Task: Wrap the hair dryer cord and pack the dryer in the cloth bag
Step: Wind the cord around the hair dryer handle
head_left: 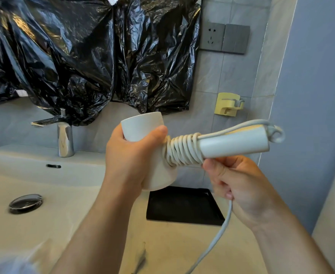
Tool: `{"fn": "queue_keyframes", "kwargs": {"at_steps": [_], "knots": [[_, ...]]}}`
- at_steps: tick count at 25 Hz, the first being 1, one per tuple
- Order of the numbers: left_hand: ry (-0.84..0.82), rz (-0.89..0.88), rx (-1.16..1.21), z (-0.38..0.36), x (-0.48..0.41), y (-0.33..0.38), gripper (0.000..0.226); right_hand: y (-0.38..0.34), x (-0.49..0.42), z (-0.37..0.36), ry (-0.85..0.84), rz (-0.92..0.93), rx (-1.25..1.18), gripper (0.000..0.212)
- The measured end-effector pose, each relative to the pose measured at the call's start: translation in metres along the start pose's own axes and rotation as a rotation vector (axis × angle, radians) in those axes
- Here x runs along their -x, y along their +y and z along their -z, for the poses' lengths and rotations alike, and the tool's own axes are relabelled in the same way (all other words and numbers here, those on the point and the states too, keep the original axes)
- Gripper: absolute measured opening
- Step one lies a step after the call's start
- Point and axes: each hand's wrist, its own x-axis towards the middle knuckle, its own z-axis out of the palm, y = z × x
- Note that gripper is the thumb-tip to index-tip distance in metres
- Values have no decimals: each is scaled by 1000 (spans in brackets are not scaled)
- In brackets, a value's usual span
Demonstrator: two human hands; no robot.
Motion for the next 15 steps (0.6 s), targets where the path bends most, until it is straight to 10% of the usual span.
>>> {"fn": "queue_keyframes", "kwargs": {"at_steps": [9, 15], "knots": [[-301, -11, -186, 16, -1, 8, 49, 1, -7, 32, -235, -213, 72, 24], [-370, -282, -502, 14, 3, 11, 62, 5, -6, 17, -17, -215, 457, 25]]}}
